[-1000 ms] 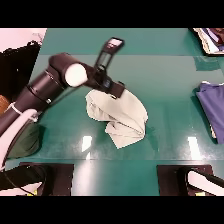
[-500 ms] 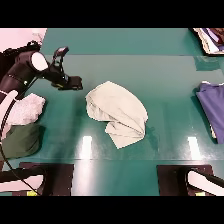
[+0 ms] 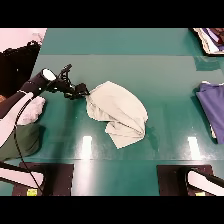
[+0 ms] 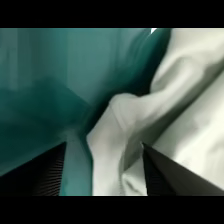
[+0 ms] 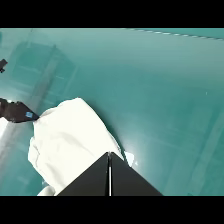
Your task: Fold the shirts.
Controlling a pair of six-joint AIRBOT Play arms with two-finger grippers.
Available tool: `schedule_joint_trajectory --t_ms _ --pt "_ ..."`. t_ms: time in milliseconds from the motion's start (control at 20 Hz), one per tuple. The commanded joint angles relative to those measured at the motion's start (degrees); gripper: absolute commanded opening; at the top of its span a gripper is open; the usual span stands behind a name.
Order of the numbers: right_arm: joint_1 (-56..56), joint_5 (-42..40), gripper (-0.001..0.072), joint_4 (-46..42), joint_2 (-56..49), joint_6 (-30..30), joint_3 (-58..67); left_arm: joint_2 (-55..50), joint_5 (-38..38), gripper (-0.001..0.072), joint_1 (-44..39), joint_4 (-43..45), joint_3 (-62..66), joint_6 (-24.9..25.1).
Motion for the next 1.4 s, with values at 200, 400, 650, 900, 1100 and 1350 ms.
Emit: schedule_joint_trajectory --t_ms 200,400,650,900,1100,1350 --pt "0.0 0.0 0.0019 -0.3 0.0 0.0 0.0 -2.2 2.0 0.0312 -1.1 -4.9 -0.2 5.7" --pt "0.0 0.3 0.0019 -0.4 0.6 0.1 -3.5 -2.0 -0.5 0.0032 -0.7 -4.6 3.0 7.5" --pt "0.3 -1.8 0.0019 -3.3 4.1 0.1 -28.0 0.9 -6.7 0.0031 0.9 0.7 14.6 8.5" --pt "5.2 -15.7 0.0480 0.5 4.4 -0.1 -62.8 2.6 -9.4 0.0031 1.0 4.2 19.1 8.5" --pt "13.5 -28.0 0.0431 13.8 -4.0 -8.8 -76.6 2.6 -10.9 0.0032 1.0 4.4 19.0 8.5" --pt "18.6 -33.7 0.0428 24.2 -12.9 -15.3 -73.5 2.6 -12.4 0.0032 1.0 4.4 19.0 8.5"
